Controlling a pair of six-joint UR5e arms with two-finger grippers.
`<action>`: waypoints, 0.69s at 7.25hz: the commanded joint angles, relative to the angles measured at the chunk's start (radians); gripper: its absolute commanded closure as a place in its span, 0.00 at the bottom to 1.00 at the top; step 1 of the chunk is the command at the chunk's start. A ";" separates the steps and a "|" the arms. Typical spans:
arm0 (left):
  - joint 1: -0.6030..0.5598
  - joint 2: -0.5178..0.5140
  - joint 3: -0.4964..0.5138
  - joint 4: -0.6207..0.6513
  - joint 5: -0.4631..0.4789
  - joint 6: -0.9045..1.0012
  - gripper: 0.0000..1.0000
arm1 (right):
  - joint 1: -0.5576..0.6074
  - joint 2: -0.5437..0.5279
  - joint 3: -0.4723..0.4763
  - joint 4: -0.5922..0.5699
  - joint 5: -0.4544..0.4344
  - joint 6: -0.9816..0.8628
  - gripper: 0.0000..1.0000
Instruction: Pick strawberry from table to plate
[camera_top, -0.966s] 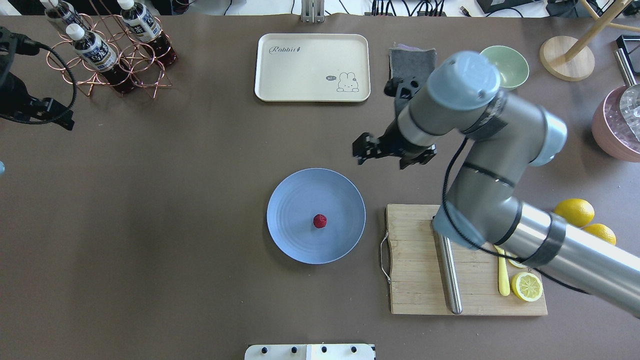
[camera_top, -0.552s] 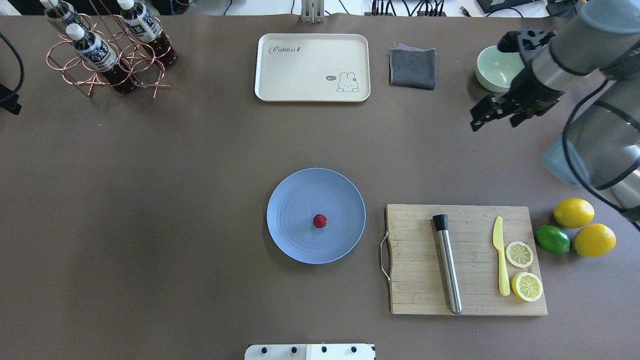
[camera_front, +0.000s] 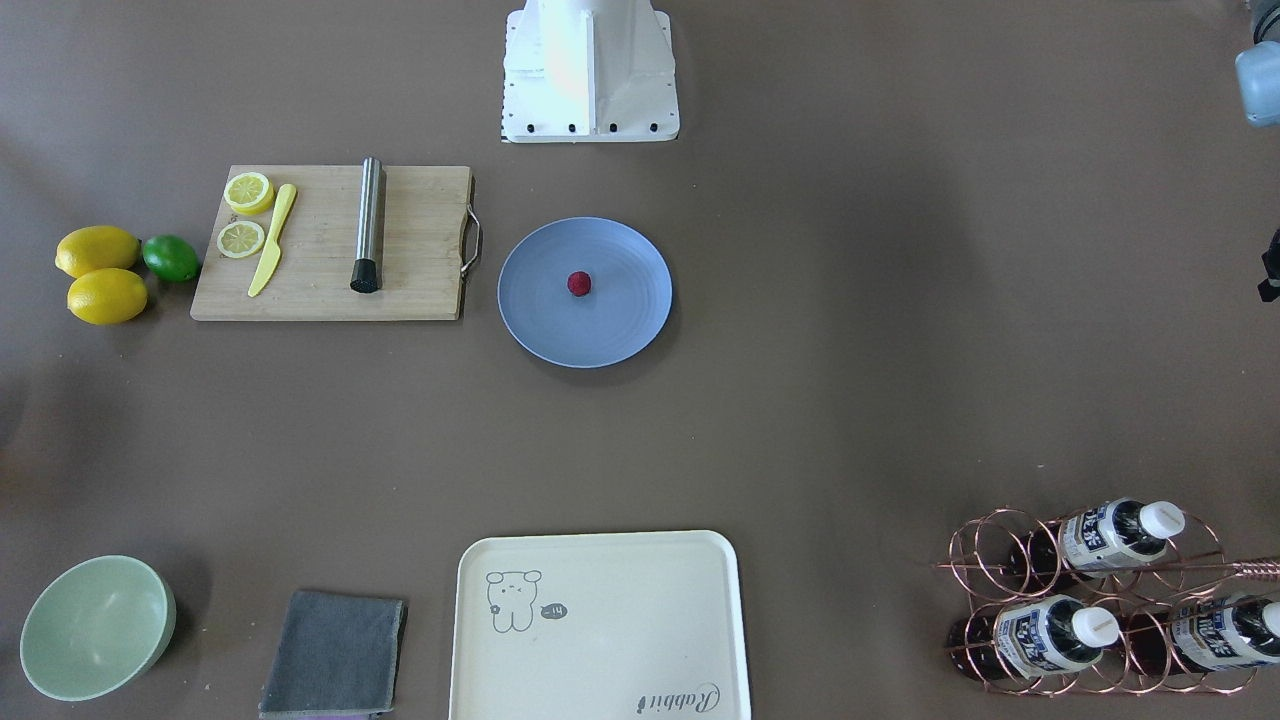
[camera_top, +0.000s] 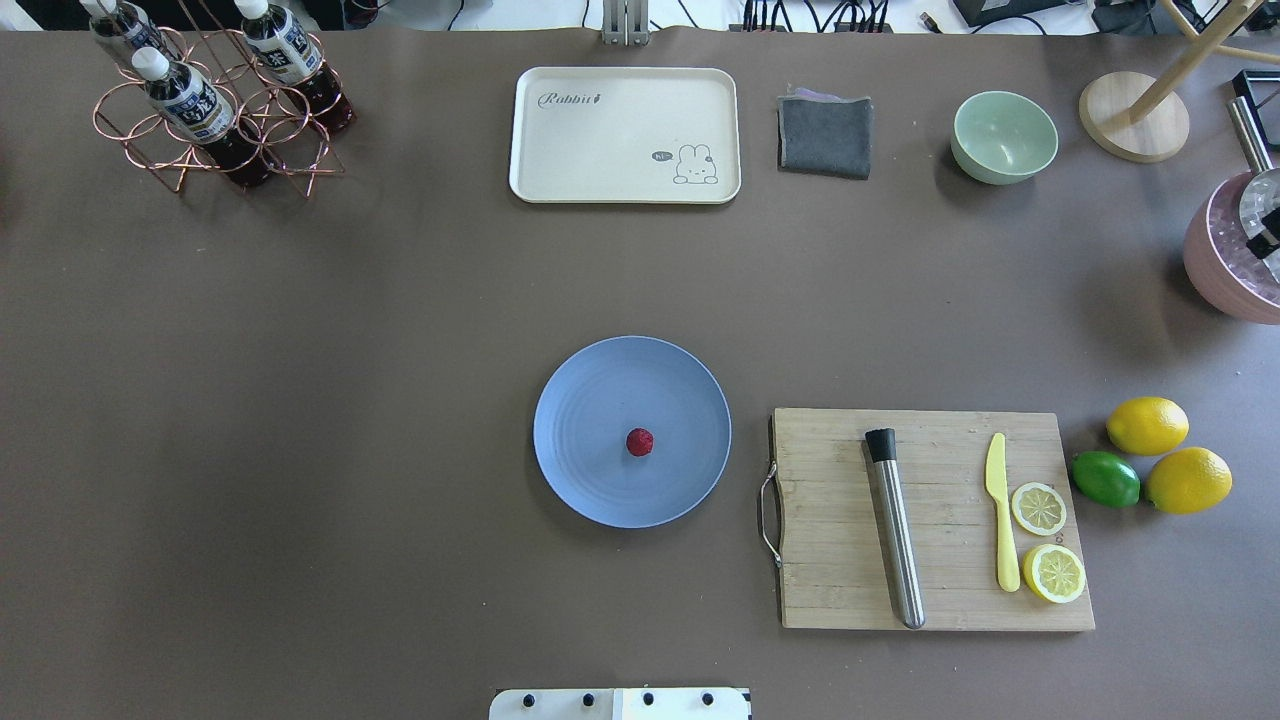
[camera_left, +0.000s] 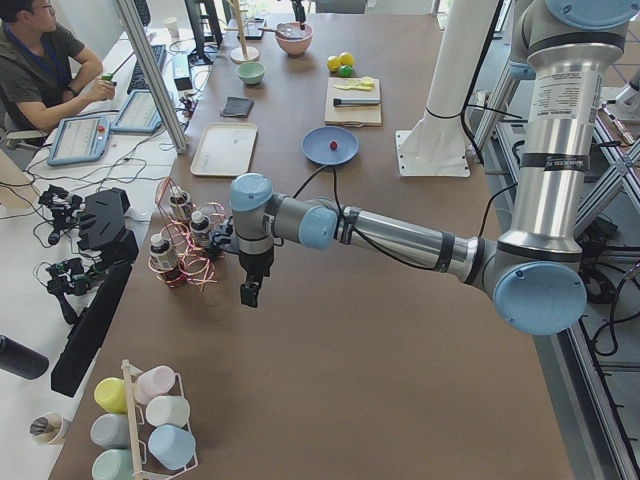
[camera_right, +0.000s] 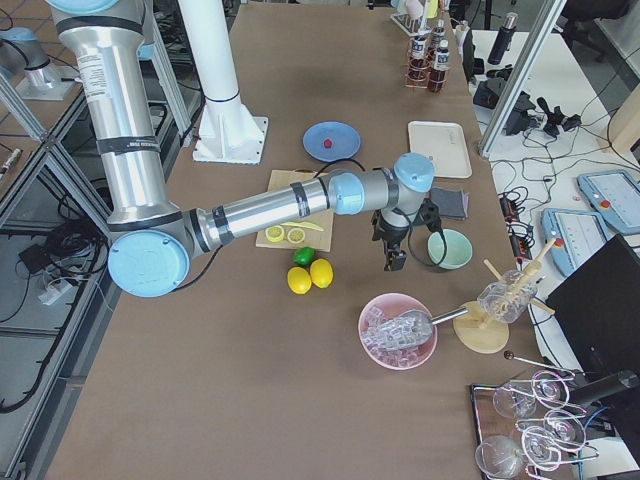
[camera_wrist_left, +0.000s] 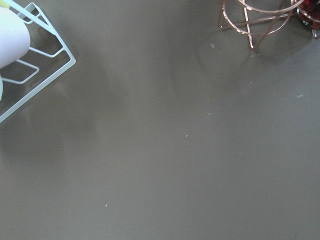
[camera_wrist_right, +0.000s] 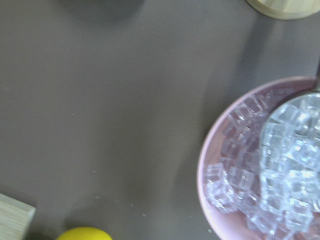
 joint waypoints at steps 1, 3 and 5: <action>-0.028 0.060 0.032 -0.083 -0.029 0.015 0.03 | 0.081 -0.012 -0.118 -0.003 0.001 -0.175 0.00; -0.028 0.068 0.038 -0.098 -0.029 0.015 0.03 | 0.090 -0.017 -0.118 -0.003 0.001 -0.176 0.00; -0.028 0.071 0.035 -0.098 -0.042 0.011 0.03 | 0.090 -0.018 -0.114 -0.003 0.004 -0.174 0.00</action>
